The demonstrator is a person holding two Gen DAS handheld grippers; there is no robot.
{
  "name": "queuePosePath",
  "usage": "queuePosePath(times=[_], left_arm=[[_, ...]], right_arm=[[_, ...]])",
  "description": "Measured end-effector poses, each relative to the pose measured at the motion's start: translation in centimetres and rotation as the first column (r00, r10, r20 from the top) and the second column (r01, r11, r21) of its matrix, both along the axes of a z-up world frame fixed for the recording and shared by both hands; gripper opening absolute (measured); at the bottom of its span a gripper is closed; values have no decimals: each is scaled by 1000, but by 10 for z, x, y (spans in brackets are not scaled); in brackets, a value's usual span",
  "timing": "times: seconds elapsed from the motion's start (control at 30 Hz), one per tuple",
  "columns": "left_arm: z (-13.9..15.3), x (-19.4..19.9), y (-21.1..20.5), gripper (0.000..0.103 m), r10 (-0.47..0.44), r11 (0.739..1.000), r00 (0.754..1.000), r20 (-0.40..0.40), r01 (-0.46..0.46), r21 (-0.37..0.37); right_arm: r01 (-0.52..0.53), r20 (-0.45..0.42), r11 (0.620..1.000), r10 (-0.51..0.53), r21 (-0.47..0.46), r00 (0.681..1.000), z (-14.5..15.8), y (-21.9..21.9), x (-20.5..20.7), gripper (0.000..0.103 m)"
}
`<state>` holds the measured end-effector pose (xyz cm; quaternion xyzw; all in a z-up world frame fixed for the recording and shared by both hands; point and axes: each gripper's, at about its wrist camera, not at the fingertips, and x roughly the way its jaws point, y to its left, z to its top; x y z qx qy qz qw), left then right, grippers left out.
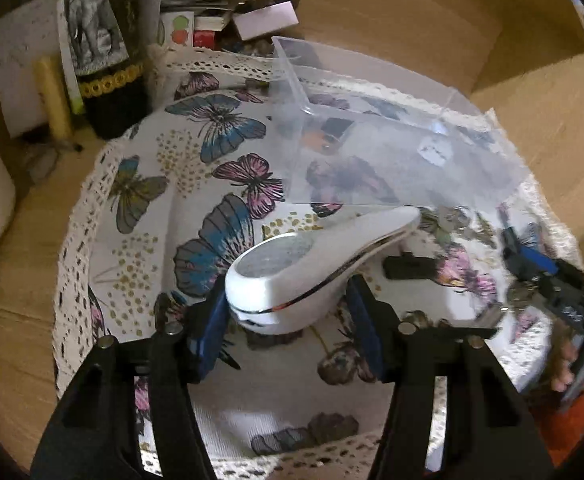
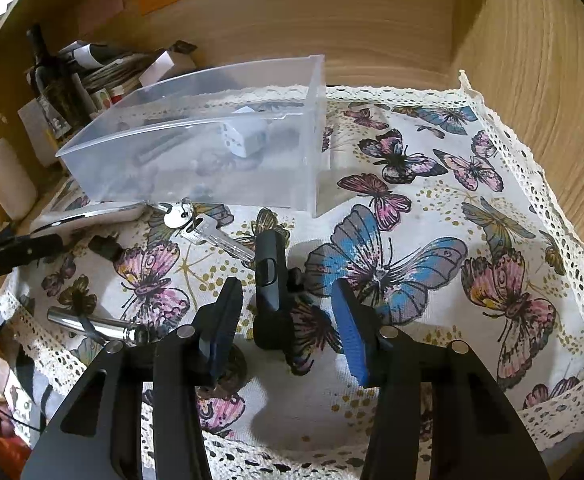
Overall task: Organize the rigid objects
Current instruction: 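Lift the white device with the left tool while the right tool grasps the black plug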
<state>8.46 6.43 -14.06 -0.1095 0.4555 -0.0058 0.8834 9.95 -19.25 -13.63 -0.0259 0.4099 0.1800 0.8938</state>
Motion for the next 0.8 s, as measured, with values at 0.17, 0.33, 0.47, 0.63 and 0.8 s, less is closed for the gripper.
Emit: queuePosePath(times=[0.17,0.33,0.47,0.63,0.8], left_arm=[[1,10,-5,67,-8,999,1000,-7,8,33],[5,24,-12,78,-62,996,998,-15,63,64],[3,34,-18,80,-137,983,990,-29,140,120],[-4,36,-24,59,-191,970,981,-30,194,144],[3,22,-31,58,-197,967,980,36,188,172]], right_arm=[[-14,-13,1000,14,6,1000,-1,1,6,43],[-23,-30,1000,23,15,999,1,1,16,38],[-33,-34,999,33,-1,999,-2,4,17,32],[-35,-14,999,35,-18,999,-3,7,13,23],[-19,1,1000,19,4,1000,0,4,8,23]])
